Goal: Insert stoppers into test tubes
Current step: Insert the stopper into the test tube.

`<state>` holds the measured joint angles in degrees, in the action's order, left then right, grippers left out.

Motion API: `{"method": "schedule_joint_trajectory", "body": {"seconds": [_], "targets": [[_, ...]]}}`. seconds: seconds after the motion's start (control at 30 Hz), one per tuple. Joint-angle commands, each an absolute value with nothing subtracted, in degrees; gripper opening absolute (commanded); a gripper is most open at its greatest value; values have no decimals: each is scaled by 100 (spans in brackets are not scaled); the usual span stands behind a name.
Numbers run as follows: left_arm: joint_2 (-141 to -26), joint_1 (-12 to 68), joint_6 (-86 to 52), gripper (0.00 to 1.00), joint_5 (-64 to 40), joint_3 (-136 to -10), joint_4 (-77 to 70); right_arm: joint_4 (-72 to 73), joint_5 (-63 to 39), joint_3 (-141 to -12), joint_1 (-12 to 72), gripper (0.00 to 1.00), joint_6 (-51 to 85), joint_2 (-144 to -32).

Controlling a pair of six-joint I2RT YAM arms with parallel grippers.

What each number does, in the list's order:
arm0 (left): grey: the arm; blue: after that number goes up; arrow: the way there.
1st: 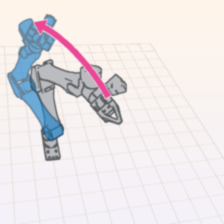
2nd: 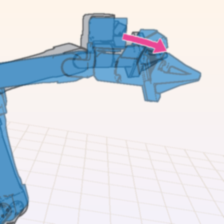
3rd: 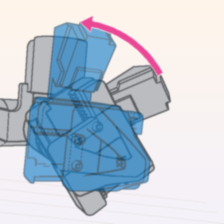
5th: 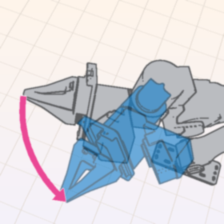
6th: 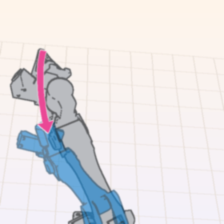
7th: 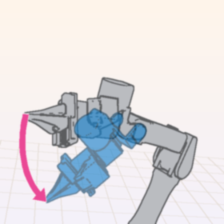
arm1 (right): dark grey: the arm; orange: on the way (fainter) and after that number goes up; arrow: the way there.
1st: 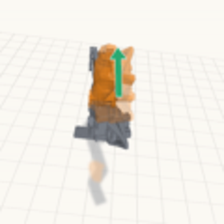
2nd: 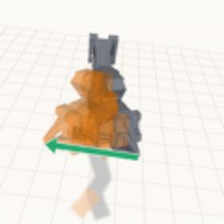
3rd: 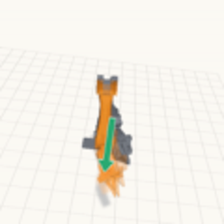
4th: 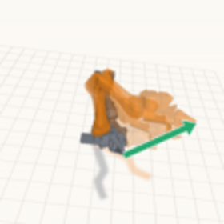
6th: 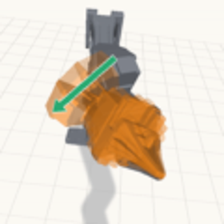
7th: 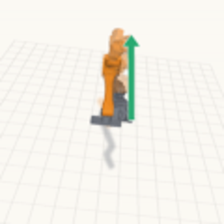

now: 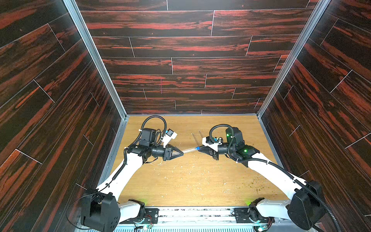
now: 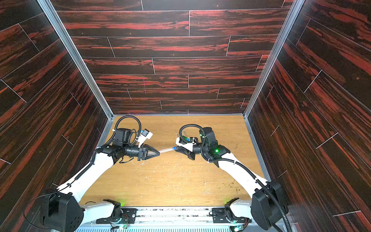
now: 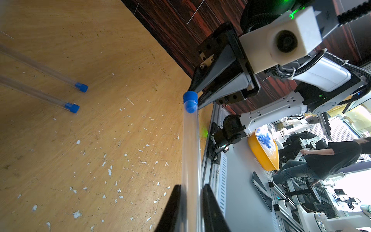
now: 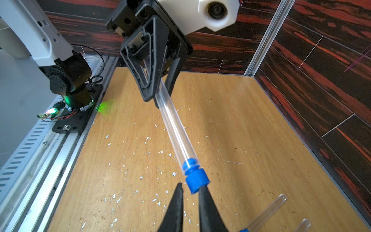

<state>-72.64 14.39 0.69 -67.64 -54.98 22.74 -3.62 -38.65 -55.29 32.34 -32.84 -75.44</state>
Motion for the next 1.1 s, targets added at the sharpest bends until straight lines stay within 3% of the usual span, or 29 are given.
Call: {"method": "schedule_joint_trajectory", "body": {"seconds": [0.0, 0.37, 0.67, 1.07], "targets": [[-7297, 1828, 314, 4, -7190, -5625, 2418, 28, -4403, -5869, 3448, 17, -3510, -7721], [-7304, 1863, 325, 4, -7216, -5643, 2433, 140, -4465, -6035, 3559, 15, -3566, -7923], [-7242, 1786, 430, 4, -7163, -5651, 2555, -1423, -4167, -6313, 3569, 15, -4464, -7800], [-7275, 1787, 492, 3, -7141, -5669, 2584, -2379, -4368, -6651, 3846, 15, -5069, -7857]]}}
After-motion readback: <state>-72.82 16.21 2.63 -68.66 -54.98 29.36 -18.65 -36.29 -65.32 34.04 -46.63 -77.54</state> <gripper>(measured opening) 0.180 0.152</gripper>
